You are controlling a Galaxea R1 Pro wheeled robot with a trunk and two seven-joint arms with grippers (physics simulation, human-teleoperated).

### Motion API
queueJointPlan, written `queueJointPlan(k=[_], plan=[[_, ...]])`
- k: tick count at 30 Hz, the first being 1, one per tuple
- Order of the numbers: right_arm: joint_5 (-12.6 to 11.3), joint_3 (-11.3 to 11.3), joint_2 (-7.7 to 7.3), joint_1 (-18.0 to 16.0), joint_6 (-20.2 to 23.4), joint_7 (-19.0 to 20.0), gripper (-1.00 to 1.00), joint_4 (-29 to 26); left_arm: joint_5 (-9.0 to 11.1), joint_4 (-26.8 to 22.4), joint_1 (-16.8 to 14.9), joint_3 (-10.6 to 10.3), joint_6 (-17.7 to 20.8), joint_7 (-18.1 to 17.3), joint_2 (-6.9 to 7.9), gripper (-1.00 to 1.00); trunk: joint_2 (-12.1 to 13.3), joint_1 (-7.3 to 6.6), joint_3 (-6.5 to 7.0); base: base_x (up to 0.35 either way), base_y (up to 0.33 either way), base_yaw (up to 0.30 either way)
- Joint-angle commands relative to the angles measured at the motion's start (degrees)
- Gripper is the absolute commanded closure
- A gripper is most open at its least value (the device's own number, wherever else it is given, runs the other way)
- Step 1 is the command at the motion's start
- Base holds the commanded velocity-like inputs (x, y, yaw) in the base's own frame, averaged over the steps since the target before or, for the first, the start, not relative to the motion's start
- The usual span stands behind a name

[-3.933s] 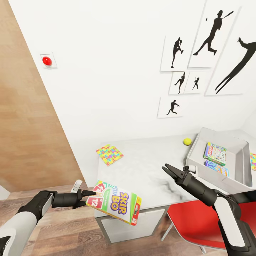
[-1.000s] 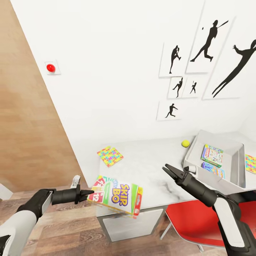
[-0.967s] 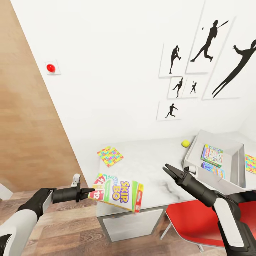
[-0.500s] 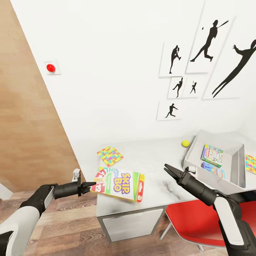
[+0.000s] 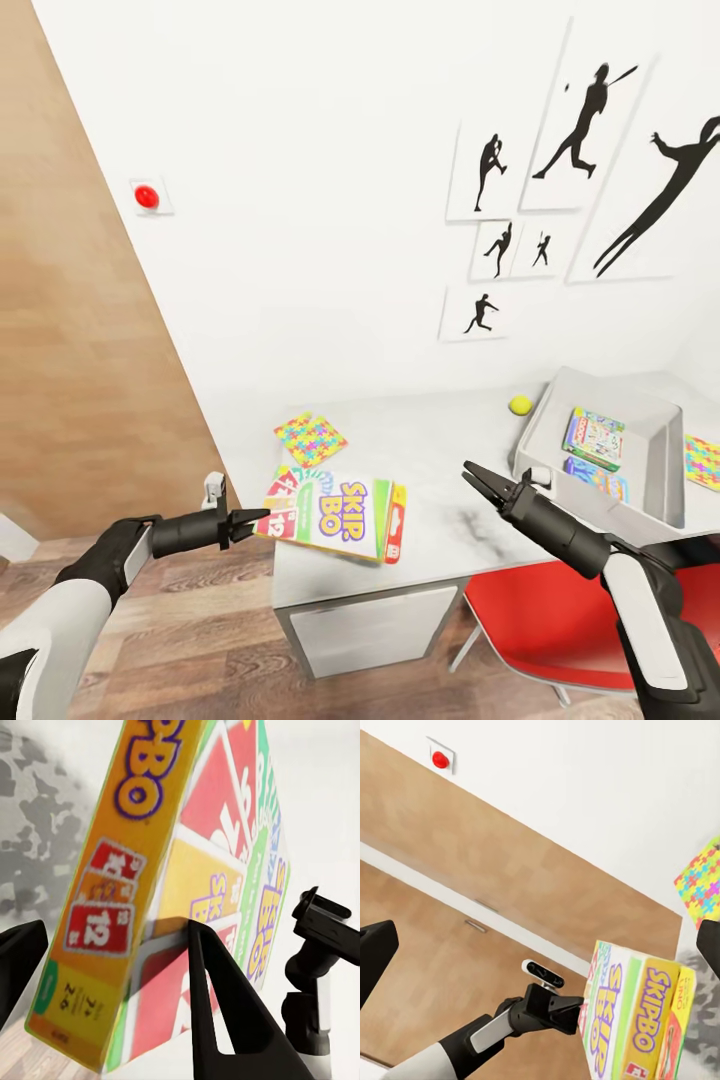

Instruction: Put all the toys in the child's room - the three board games (two on the bed and one on the table), the two jigsaw puzzles on the table, and the tennis ball on the table - inside the toy box on the table in the child's room.

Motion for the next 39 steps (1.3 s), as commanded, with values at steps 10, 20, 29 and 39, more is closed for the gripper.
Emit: queueJointPlan(k=[10,20,29,39], plan=[[0.0,-2.0,-0.07,0.0,0.4,0.4,-1.0,0.0,-0.1,-0.2,-0.2,0.1,0.6,-0.5,0.0,1.0,3.9,-2.18,1.71,0.0,0.0,0.0],[-0.1,-6.6,-0.15,0.0,0.8,0.2,-1.0,0.2,-0.1,-0.2,-0.4,0.1,1.0,-3.6,0.22,1.0,4.3,-2.4,1.89,0.0,0.0,0.0],[-0.1,-8.6,-0.94,0.0,1.1,0.3,-1.0,0.3,-0.1,-1.6,-0.5,0.1,1.9,-4.3,0.49,1.0,4.3,-2.4,1.89,0.0,0.0,0.0],[-0.1,-8.7,-0.98,0.0,0.8,0.4,-1.0,0.3,-0.3,-4.9,-0.5,-0.1,4.2,-4.2,0.38,1.0,4.3,-2.4,2.05,-0.004,0.0,-0.038]])
